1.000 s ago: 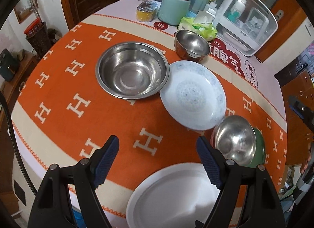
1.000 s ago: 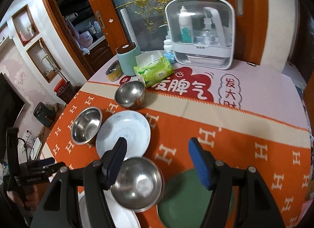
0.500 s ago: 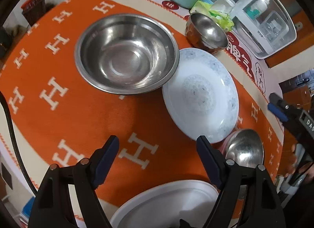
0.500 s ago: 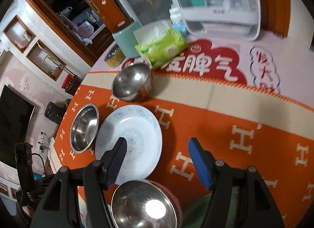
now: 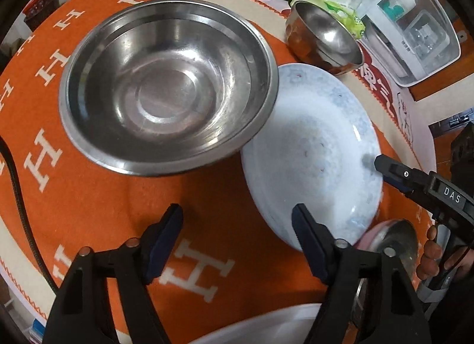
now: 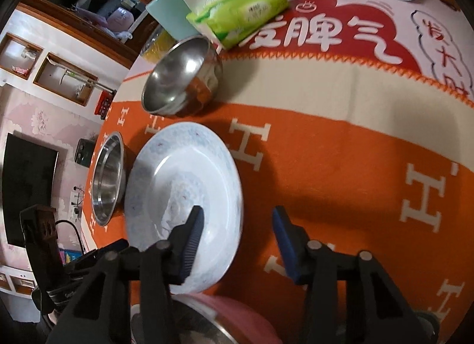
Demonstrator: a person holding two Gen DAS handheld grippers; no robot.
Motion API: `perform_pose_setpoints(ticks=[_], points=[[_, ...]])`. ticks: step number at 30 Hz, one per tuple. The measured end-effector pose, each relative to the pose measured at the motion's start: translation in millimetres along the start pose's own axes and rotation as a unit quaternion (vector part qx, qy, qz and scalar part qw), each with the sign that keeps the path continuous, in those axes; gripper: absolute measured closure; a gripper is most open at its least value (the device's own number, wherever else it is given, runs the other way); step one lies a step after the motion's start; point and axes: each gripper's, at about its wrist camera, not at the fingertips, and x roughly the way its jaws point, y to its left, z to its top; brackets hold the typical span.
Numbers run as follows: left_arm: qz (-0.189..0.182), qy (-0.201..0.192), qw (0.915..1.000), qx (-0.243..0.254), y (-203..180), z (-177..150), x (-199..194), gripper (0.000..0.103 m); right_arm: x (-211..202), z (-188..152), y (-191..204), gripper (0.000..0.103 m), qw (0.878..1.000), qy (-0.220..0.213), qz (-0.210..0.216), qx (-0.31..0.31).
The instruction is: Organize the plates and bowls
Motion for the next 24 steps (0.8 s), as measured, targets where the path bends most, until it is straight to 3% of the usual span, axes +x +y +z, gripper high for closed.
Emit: perform_pose_setpoints(ticks=[3,12,21,24], points=[[0.007,-0.006,1.0,0.0,-1.4,3.6,4.6,0.037,5.9,0.2,-1.2,0.073,1.0,0.008,0.003,0.0],[0.008,-0.028,0.9994,0.018,-11.2,15.0,9.8,0.062,21.2,2.0,0.0,0.09,0.999,0.028,0.012,-0.014],[-0.004,-0.03,0.9993,0.025,-18.9,24.4,17.5,0.086,21.4,2.2,-0.7,0.094,0.999,0.027,0.021,-0.017],[-0.009,-0.028,0.9992,0.025,-20.6,23.9,19.2,0.087,21.2,2.2,-1.2,0.094,0.999,0.027,0.021,-0.018]])
